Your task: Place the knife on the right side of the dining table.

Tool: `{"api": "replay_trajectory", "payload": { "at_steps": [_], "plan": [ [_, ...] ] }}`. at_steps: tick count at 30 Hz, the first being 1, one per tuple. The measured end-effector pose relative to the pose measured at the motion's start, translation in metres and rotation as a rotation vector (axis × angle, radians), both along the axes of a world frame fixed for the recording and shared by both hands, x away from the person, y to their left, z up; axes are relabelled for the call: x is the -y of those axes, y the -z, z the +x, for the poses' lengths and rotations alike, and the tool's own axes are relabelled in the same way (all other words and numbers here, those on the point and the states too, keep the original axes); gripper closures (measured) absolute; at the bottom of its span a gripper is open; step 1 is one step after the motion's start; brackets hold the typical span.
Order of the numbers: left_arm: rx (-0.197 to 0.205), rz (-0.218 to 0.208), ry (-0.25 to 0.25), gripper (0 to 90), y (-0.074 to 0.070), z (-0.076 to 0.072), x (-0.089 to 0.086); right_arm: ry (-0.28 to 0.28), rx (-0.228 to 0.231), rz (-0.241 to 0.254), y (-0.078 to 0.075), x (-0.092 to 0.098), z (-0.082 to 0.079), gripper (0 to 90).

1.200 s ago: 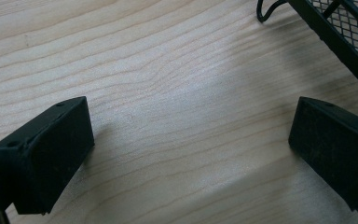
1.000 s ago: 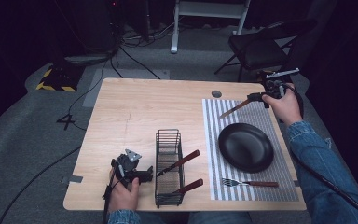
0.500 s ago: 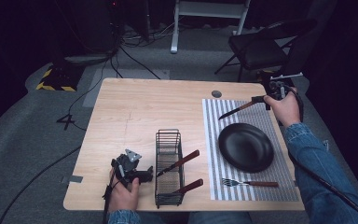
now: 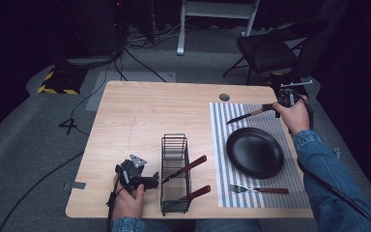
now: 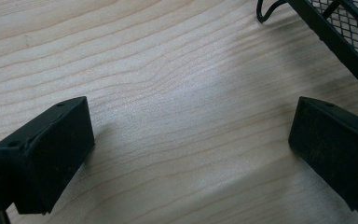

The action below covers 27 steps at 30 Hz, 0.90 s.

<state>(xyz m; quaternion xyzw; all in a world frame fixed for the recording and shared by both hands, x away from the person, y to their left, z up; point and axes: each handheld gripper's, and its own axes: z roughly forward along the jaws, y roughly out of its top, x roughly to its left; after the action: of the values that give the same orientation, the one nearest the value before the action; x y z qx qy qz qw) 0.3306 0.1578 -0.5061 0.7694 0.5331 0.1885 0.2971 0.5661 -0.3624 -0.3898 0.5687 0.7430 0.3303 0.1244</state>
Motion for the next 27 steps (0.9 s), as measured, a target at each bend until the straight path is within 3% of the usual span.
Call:
{"api": "replay_trajectory", "payload": {
  "at_steps": [18, 27],
  "plan": [
    [0.0, -0.001, 0.0, 0.1, 0.0, 0.0, 0.0, 0.117, -0.082, 0.037, 0.037, 0.017, 0.002, 41.6],
    [0.0, 0.0, 0.0, 0.1, 0.0, 0.0, 0.0, 0.148, -0.092, 0.035, 0.047, 0.02, 0.002, 39.0]
  ]
}}
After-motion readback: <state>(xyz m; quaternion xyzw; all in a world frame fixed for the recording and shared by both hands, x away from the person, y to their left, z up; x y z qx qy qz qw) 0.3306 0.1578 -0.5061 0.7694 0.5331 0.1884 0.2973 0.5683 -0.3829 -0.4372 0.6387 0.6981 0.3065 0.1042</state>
